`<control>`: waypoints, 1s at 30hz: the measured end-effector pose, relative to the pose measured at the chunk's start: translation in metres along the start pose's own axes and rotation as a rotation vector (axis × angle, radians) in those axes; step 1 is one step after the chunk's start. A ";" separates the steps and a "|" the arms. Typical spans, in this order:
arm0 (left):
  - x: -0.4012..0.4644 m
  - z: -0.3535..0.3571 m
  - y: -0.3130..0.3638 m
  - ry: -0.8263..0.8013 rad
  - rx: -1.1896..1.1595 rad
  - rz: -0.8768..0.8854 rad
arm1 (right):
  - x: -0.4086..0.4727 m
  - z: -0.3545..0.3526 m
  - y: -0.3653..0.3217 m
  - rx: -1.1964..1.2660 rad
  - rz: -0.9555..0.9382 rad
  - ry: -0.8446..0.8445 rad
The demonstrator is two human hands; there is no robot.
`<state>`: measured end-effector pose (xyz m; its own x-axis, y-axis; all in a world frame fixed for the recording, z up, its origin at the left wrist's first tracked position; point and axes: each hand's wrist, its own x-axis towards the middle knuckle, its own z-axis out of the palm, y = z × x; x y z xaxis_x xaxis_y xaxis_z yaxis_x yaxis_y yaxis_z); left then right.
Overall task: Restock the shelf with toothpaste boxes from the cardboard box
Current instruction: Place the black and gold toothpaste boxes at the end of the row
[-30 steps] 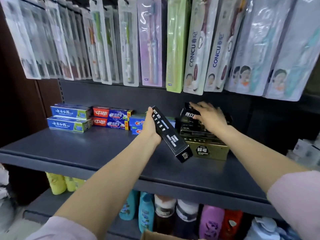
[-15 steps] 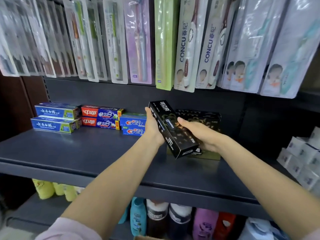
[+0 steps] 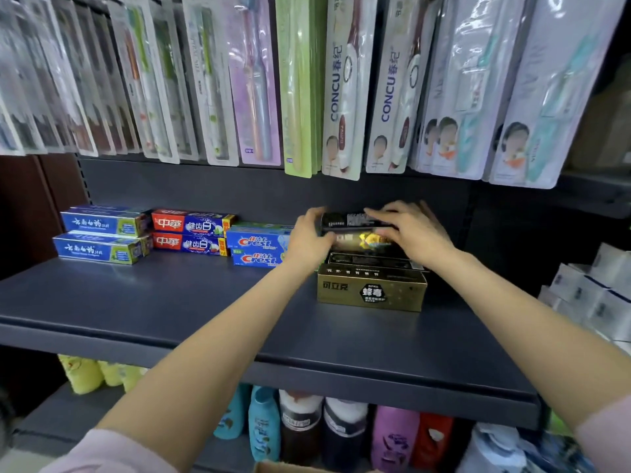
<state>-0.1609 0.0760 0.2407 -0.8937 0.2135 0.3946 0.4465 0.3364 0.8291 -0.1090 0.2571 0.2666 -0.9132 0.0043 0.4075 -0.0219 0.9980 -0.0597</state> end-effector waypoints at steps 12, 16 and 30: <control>-0.005 0.003 -0.010 -0.229 0.325 0.077 | -0.005 0.042 -0.008 -0.034 0.101 0.040; -0.013 0.002 -0.005 -0.176 0.310 0.062 | -0.013 0.038 -0.014 0.066 0.080 0.082; -0.224 0.055 -0.004 0.080 0.341 -0.066 | -0.211 0.033 -0.026 0.592 -0.091 -0.112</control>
<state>0.0393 0.0771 0.1270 -0.9157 0.1131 0.3857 0.3648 0.6368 0.6793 0.0714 0.2283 0.1523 -0.9336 -0.1176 0.3385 -0.2947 0.7893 -0.5386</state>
